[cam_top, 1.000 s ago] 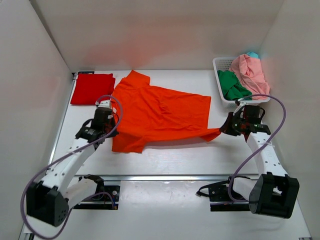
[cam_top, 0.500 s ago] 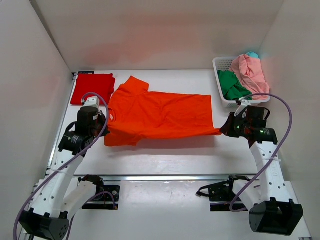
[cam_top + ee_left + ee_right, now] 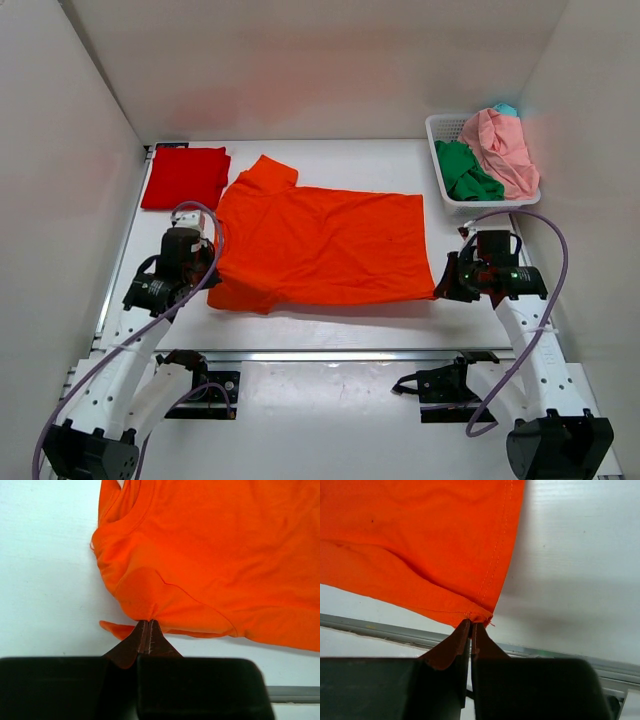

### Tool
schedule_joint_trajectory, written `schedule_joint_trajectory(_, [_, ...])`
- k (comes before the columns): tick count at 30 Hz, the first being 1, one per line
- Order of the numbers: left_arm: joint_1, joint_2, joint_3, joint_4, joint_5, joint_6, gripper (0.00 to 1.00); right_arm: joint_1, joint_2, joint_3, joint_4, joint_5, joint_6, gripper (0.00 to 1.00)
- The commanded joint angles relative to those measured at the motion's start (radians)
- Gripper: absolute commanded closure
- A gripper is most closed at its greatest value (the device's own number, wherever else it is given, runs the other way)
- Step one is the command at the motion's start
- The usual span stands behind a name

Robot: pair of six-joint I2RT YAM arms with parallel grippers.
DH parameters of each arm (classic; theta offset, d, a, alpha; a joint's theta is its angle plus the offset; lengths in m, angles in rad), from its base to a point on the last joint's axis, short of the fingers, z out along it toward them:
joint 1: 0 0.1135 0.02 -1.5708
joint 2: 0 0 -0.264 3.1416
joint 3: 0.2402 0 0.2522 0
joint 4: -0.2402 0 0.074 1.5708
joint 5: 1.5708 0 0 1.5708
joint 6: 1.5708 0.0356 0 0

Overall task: Fold and stack the t-shirts
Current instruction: Fold the flattened tshirt in 1/3 of the way

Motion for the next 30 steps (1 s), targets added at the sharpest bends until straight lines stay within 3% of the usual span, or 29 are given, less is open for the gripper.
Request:
schedule_joint_trajectory(1, [0.025, 0.019, -0.038, 0.081, 0.013, 0.002, 1.0, -0.008, 0.011, 0.008, -0.004, 0.058, 0.032, 1.0])
schedule_joint_trajectory(8, [0.074, 0.129, -0.048, 0.216, 0.01, -0.021, 1.0, -0.103, 0.108, 0.017, 0.02, 0.026, 0.052, 1.0])
schedule_joint_trajectory(14, [0.094, 0.253, 0.026, 0.259, 0.027, 0.007, 1.0, -0.056, 0.182, -0.006, 0.141, 0.02, 0.132, 0.99])
schedule_joint_trajectory(30, [0.137, 0.456, 0.107, 0.355, 0.035, 0.004, 1.0, -0.066, 0.482, 0.129, 0.281, 0.018, 0.066, 1.0])
